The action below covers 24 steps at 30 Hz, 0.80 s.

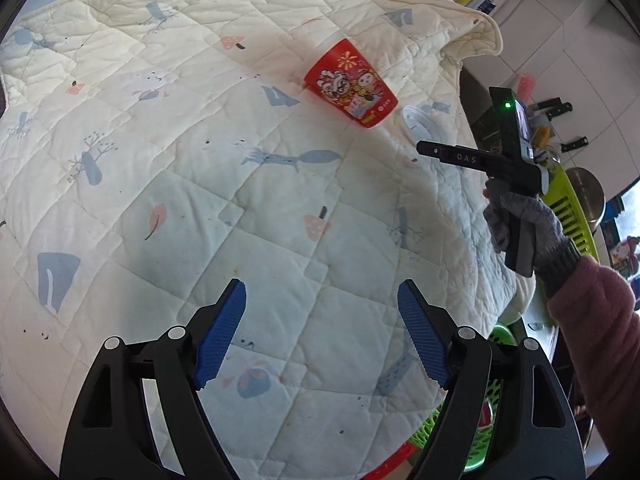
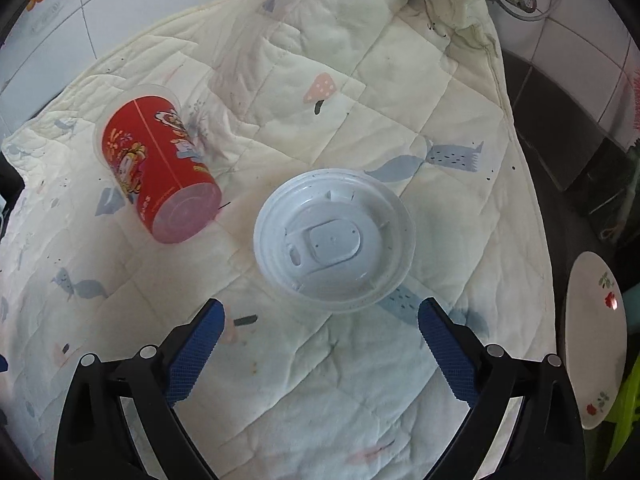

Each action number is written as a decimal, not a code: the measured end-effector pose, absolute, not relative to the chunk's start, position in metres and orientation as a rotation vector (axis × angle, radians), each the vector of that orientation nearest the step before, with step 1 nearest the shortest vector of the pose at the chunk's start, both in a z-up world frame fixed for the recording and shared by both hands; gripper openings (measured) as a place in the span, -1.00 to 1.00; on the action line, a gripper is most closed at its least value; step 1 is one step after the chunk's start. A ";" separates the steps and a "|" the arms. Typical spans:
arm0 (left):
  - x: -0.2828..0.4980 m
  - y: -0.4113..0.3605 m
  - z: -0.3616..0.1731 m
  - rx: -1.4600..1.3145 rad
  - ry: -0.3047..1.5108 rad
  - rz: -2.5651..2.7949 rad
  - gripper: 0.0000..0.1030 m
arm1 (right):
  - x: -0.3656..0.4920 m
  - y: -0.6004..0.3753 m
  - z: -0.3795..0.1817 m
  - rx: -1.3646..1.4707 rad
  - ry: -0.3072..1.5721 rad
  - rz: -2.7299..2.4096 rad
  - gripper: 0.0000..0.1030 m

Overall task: Collect trash
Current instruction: 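Move to the white lid and grasp it with the right gripper, then grasp the red paper cup with the left gripper while the right holds the white lid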

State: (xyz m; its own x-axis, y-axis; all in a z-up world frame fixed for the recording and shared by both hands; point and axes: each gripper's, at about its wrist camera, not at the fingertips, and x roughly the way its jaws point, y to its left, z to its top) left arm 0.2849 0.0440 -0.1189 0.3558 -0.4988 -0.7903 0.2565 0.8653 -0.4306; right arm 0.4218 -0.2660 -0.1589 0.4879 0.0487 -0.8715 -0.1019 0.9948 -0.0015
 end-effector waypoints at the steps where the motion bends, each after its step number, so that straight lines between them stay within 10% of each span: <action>1: 0.287 0.046 -0.120 -0.252 1.108 -0.491 0.50 | 0.426 -0.266 -0.161 -0.058 1.058 0.085 0.83; 24: 0.329 0.040 -0.117 -0.294 1.112 -0.467 0.53 | 0.465 -0.270 -0.170 -0.034 1.072 0.052 0.73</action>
